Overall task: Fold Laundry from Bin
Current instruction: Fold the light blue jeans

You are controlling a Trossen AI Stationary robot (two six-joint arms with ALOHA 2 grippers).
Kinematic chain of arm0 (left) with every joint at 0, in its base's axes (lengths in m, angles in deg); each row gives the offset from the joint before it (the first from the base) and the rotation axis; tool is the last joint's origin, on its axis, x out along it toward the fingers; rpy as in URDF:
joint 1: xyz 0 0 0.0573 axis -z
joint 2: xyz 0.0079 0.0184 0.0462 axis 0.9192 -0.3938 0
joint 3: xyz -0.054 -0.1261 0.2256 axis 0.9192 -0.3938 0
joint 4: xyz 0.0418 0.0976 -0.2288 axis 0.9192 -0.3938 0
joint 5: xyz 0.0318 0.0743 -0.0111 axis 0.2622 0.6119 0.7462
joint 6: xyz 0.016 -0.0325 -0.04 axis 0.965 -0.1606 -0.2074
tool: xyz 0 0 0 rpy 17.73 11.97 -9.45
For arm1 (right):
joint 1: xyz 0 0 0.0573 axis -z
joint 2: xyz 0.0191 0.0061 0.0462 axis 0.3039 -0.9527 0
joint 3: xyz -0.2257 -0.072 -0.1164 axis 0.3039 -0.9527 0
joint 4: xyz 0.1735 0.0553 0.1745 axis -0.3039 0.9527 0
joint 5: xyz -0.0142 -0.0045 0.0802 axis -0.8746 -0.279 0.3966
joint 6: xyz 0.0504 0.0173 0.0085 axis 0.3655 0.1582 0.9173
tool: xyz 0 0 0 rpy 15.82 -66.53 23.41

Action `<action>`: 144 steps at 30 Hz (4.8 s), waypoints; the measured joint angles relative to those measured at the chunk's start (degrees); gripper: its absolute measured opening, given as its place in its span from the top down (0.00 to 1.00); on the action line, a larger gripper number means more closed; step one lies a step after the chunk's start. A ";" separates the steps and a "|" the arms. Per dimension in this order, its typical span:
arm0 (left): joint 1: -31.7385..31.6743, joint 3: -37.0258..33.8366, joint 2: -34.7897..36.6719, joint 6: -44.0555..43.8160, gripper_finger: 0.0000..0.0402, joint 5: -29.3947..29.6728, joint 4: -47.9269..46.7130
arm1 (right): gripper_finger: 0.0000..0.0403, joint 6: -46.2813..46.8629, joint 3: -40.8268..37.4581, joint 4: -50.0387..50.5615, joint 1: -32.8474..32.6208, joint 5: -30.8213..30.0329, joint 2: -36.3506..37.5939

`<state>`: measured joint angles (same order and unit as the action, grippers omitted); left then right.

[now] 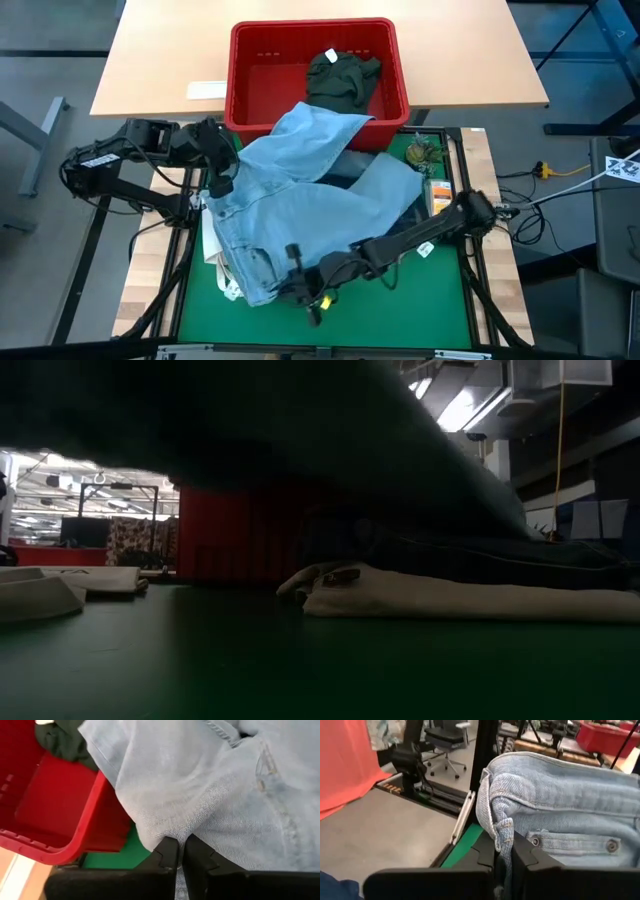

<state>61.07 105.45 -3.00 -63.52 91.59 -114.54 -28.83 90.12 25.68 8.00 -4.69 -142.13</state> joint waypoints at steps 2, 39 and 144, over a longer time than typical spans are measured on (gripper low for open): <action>0.00 -0.02 -0.04 0.02 0.95 -0.43 -0.56 | 0.95 1.31 0.00 -2.26 0.00 0.02 -2.73; 22.73 -0.07 -8.30 -32.04 0.60 -20.52 -1.52 | 0.94 1.90 0.17 -10.16 0.07 -3.04 -17.05; 67.73 14.01 -40.87 -84.13 0.96 -12.09 -12.98 | 0.50 3.41 39.30 86.94 -1.59 -9.83 -9.63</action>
<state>128.80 119.46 -43.86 -147.65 79.50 -127.52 -25.42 129.42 112.62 6.42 -14.52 -151.77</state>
